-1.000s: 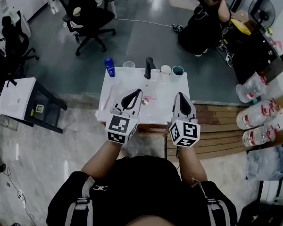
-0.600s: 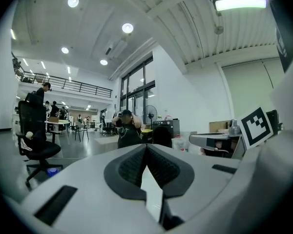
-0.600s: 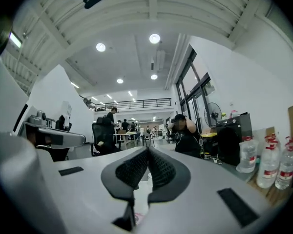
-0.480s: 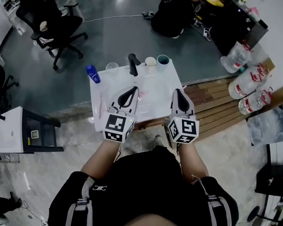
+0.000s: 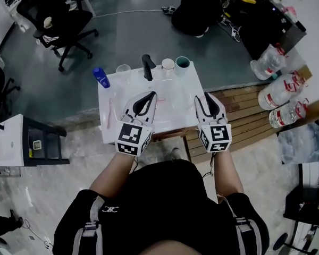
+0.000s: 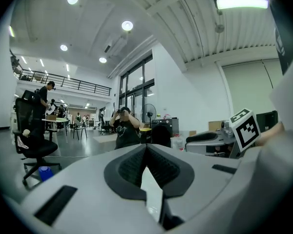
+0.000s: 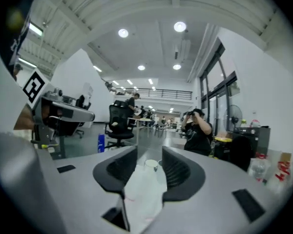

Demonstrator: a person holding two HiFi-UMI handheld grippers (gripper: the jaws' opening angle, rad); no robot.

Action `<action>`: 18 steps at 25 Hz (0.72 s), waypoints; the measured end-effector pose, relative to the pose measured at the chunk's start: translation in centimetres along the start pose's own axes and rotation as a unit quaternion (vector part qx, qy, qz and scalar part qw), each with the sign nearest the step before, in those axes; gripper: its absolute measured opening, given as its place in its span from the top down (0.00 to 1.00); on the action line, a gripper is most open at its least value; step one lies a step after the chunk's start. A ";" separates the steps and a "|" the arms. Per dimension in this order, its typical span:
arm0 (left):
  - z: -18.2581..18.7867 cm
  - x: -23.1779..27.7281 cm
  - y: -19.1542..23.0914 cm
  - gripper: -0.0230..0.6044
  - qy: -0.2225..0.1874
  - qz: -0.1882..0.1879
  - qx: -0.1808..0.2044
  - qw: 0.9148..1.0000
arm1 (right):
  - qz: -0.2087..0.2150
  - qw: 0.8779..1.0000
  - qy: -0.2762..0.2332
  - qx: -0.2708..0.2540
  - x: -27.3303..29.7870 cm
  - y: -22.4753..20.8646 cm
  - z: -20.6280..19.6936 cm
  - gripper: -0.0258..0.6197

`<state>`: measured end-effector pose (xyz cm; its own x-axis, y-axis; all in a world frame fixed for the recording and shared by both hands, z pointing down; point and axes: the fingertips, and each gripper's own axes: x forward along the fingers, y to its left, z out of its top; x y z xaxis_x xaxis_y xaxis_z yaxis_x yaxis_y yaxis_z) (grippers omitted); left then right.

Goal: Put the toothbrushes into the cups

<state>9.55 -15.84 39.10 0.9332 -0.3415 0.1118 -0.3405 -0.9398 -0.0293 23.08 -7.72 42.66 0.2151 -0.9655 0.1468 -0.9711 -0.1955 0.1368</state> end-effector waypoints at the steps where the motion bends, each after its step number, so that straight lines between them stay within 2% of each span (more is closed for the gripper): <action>1: 0.0 0.2 -0.2 0.94 0.001 0.001 -0.001 1.000 | 0.024 1.000 0.014 -0.014 0.3 0.0 -0.5 0.68; 5: -0.1 0.9 -0.8 0.94 0.004 0.008 -0.006 1.000 | 0.089 0.988 0.070 -0.104 1.1 -0.7 -2.5 0.64; 9: -0.4 1.6 -1.0 0.94 0.007 0.018 -0.014 1.000 | 0.151 0.967 0.122 -0.167 2.1 -1.7 -5.5 0.62; 11: -0.6 1.8 -0.9 0.94 0.009 0.026 -0.017 0.999 | 0.180 0.952 0.148 -0.201 2.6 -2.4 -7.2 0.61; 13: -0.7 1.9 -0.6 0.94 0.012 0.036 -0.020 0.999 | 0.211 0.929 0.173 -0.249 3.2 -3.0 -9.1 0.60; 14: -0.8 2.0 -0.5 0.94 0.014 0.041 -0.021 0.999 | 0.226 0.914 0.187 -0.280 3.4 -3.2 -10.1 0.60; 16: -1.0 2.0 -0.3 0.94 0.016 0.051 -0.022 0.998 | 0.253 0.876 0.218 -0.349 3.7 -3.8 -12.5 0.60; 18: -1.3 1.9 -0.1 0.94 0.019 0.061 -0.023 0.998 | 0.279 0.832 0.245 -0.412 3.7 -4.2 -15.0 0.60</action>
<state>11.23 -16.40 40.59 0.8794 -0.4525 0.1481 -0.4575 -0.8892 -0.0005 29.55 -7.92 57.30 -0.0339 -0.6403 0.7673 -0.5769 0.6395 0.5082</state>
